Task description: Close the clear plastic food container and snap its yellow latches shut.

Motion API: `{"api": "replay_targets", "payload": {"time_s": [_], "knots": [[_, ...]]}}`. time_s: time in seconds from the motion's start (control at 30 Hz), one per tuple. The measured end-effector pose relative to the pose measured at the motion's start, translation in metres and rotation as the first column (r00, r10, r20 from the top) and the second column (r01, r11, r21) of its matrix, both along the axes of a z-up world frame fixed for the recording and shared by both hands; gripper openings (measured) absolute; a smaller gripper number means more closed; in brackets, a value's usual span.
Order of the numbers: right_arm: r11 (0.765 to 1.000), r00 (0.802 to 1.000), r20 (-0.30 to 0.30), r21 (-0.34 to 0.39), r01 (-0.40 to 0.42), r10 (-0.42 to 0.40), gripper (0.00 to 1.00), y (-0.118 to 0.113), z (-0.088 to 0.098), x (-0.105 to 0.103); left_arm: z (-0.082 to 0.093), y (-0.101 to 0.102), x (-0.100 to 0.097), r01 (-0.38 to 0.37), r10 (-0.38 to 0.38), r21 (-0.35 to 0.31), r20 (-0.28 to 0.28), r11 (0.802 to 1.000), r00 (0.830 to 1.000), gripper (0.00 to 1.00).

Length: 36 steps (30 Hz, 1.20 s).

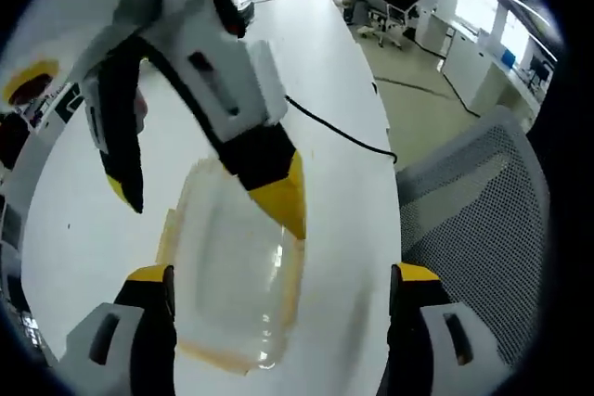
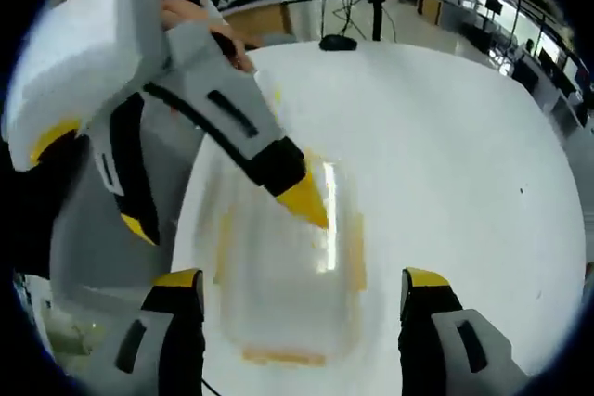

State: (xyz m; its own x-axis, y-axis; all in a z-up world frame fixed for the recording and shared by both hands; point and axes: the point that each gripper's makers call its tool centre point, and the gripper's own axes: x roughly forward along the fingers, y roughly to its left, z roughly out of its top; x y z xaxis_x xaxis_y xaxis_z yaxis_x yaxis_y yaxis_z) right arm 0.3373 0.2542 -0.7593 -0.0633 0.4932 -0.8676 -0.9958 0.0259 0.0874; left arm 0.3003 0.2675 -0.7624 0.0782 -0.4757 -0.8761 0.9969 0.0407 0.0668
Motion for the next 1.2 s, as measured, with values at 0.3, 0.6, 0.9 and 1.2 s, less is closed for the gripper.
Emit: {"api": "replay_targets", "payload": {"time_s": [0.3, 0.6, 0.9, 1.2], "knots": [[0.998, 0.993, 0.109, -0.043, 0.043, -0.038, 0.87, -0.012, -0.010, -0.007, -0.005, 0.019, 0.009, 0.036, -0.033, 0.066, -0.049, 0.997, 0.998, 0.99], [0.994, 0.994, 0.099, -0.085, 0.064, -0.056, 0.86, -0.020, -0.014, -0.010, -0.010, 0.028, 0.021, 0.078, -0.076, 0.111, -0.026, 0.991, 0.997, 0.98], [0.990, 0.993, 0.095, -0.123, 0.074, -0.063, 0.86, -0.027, -0.024, -0.008, -0.024, 0.040, 0.028, 0.110, -0.111, 0.175, -0.004, 0.978, 0.994, 0.97], [0.989, 0.993, 0.095, -0.130, 0.076, -0.064, 0.84, -0.026, -0.027, -0.009, -0.032, 0.039, 0.032, 0.107, -0.108, 0.190, -0.009, 0.976, 0.994, 0.93]]}}
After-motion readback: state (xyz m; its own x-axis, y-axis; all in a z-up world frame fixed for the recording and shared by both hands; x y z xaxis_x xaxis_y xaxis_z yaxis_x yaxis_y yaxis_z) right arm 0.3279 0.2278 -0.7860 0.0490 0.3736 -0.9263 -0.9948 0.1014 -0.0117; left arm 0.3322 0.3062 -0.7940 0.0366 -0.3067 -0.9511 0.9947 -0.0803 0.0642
